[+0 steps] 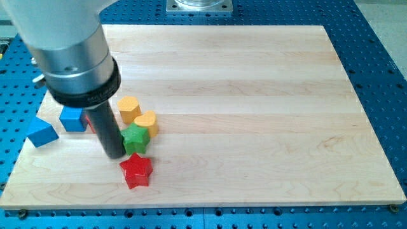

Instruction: Move the red star slightly to the right

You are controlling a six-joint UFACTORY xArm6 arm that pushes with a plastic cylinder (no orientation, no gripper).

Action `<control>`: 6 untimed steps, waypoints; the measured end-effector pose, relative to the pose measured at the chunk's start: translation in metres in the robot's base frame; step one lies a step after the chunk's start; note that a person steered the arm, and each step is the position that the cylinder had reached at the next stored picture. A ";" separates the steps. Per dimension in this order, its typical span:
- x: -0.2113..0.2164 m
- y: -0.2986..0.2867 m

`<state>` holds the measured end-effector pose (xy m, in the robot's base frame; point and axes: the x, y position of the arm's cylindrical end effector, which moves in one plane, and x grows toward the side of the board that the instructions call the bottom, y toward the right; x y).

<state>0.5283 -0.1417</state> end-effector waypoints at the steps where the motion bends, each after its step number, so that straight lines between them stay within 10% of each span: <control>1: -0.009 -0.011; 3: -0.041 0.023; 6: 0.042 0.014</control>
